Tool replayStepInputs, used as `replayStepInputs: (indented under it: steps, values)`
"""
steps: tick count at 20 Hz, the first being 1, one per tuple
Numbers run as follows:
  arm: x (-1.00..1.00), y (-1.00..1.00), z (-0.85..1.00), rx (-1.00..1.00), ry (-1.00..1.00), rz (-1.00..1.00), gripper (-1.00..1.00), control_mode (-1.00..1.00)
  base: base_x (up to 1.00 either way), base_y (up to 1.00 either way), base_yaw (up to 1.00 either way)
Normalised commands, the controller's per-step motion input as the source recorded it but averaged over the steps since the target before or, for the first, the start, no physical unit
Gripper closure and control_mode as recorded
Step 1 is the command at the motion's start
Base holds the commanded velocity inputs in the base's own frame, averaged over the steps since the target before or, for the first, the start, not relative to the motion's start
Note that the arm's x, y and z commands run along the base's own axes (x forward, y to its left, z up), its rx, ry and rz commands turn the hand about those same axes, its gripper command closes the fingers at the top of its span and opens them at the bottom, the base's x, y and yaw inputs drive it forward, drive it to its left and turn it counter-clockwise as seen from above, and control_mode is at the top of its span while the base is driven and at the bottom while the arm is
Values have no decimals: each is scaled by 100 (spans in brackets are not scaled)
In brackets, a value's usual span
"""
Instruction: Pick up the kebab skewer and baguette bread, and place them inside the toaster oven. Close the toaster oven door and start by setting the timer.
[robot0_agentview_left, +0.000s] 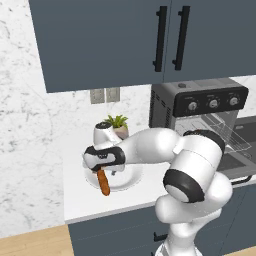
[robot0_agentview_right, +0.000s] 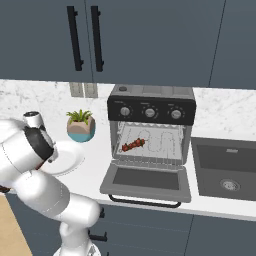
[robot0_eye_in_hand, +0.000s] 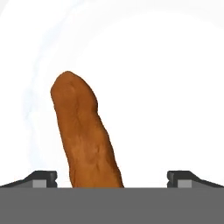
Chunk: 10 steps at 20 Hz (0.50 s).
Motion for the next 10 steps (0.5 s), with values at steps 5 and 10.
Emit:
replayStepInputs:
  steps: [5, 10]
  values:
    - [2, 0, -33, 0, 0, 0, -100, -100, 0, 0, 0]
    - [4, 2, -14, 0, 0, 0, -100, -100, 0, 0, 0]
